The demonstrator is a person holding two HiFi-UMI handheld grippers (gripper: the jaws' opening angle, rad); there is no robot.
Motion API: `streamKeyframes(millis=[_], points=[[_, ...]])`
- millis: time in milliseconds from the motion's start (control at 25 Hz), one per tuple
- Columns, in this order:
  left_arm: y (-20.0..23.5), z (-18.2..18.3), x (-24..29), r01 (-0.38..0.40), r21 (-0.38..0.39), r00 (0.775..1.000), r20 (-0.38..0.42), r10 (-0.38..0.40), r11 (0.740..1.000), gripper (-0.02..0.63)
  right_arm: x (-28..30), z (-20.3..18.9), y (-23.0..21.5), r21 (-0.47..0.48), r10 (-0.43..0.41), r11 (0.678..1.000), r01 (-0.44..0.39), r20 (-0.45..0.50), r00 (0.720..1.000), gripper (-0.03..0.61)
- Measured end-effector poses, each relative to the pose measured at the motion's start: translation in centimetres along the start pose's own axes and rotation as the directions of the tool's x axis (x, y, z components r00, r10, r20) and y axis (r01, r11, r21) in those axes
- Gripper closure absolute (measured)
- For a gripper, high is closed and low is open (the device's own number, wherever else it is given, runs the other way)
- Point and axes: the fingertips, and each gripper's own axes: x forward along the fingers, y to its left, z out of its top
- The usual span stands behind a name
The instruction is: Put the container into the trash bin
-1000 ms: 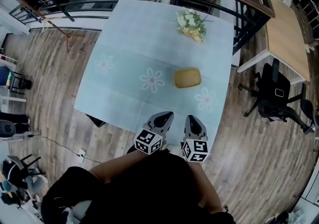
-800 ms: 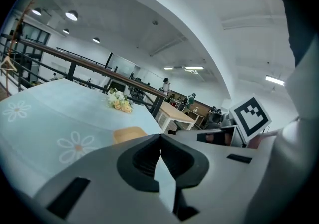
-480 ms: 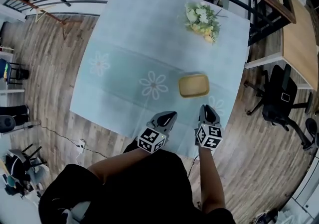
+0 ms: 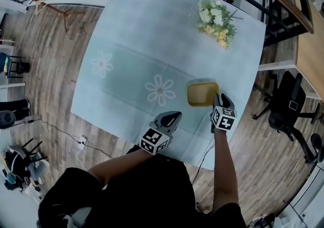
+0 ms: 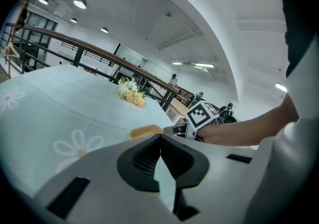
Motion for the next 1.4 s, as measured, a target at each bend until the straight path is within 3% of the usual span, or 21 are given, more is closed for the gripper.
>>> streamKeyframes(millis=[200,280,360,480,800,1000,1200,1400], points=[[2.5,-0.5,-0.6,-0.057,-0.029,0.998,0.007,0.057,0.998,0.600,3.1,-2.1,-1.5,-0.005,-0.017,1.000,0.016,-0.082,0.996,0.468],[3.1,-0.8,-1.2,-0.077,-0.042,0.997,0.010,0.077,0.996,0.598,3.2,-2.7,-1.6,-0.023,-0.026,0.999,0.025,-0.089,0.996,0.529],[3.3,-1.1,-1.7,-0.084,-0.043,0.996,0.010,0.085,0.996,0.600,2.6,-3.0,-1.2,-0.019,-0.031,0.999,0.029,-0.089,0.996,0.532],[3.1,-0.8,-2.7,-0.085,0.003,0.996,0.018,0.085,0.996,0.600,0.6,-2.7,0.2,0.030,-0.011,0.999,0.013,-0.063,0.998,0.535],[-0.8,-0.9,-6.7,-0.095,0.022,0.991,0.096,0.092,0.995,0.600,-8.9,-3.2,4.1,-0.022,0.080,0.997,-0.079,0.064,0.995,0.535],[-5.4,-4.4,-11.4,-0.105,0.043,0.990,0.102,0.100,0.994,0.600,-15.1,-7.3,7.3,0.005,0.136,0.990,-0.137,0.118,0.984,0.535],[-10.3,-9.8,-16.3,-0.143,0.052,0.987,0.084,0.138,0.988,0.600,-20.5,-14.3,9.7,0.064,0.180,0.980,-0.189,0.134,0.975,0.535],[-12.7,-11.6,-20.1,-0.178,0.072,0.980,0.100,0.171,0.981,0.600,-23.7,-18.6,12.4,0.071,0.223,0.970,-0.234,0.136,0.965,0.535]])
